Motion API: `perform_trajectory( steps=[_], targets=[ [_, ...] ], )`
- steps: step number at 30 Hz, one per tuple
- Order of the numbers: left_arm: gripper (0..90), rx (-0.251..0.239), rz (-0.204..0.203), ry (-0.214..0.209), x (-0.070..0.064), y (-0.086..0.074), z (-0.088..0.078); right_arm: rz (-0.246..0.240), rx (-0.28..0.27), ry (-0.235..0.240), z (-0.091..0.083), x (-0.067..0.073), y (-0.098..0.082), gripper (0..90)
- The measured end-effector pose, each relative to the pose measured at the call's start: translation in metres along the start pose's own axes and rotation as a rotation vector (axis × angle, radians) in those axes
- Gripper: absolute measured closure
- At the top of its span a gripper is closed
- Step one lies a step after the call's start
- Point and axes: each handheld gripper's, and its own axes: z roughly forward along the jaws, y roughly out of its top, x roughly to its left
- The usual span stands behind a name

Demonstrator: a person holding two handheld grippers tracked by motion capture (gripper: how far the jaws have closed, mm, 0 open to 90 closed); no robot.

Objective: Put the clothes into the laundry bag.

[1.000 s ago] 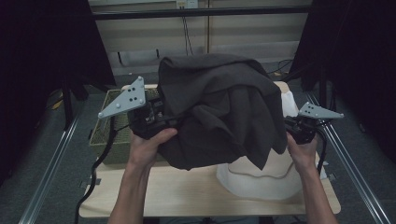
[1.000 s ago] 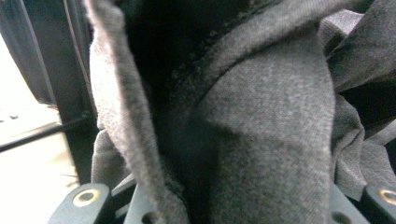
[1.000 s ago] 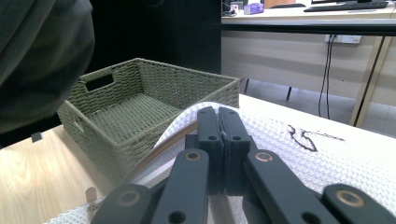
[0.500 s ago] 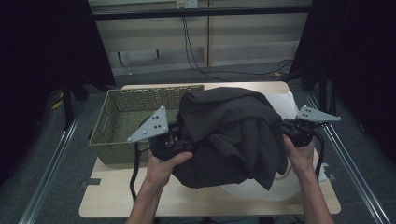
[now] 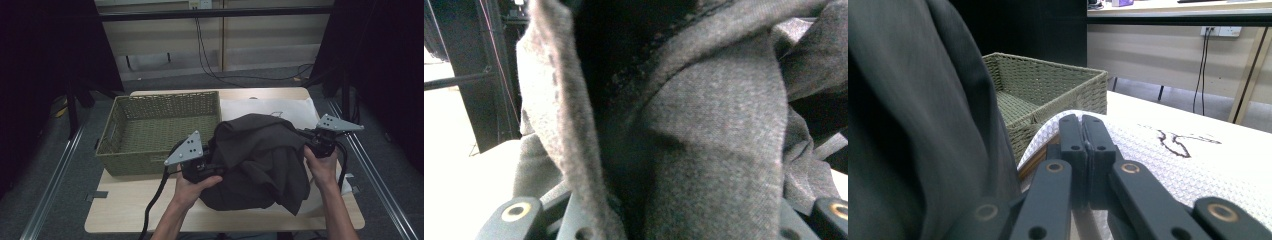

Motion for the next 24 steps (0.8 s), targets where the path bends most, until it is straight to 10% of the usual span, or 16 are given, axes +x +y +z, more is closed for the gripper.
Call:
perform_trajectory(
  steps=[9, 15, 24],
  targets=[
    [70.5, 0.037, -0.001, -0.007, 0.005, -0.021, 0.015, 0.002, 0.012, -0.006, 0.001, 0.000, -0.001, 89.4],
    [70.5, 0.151, 0.076, -0.024, -0.003, -0.033, 0.036, -0.006, 0.021, 0.007, 0.004, 0.003, -0.001, 89.4],
    [70.5, 0.242, 0.065, -0.033, 0.003, -0.062, 0.058, -0.008, 0.048, 0.007, 0.007, 0.004, -0.004, 89.4]
  ],
)
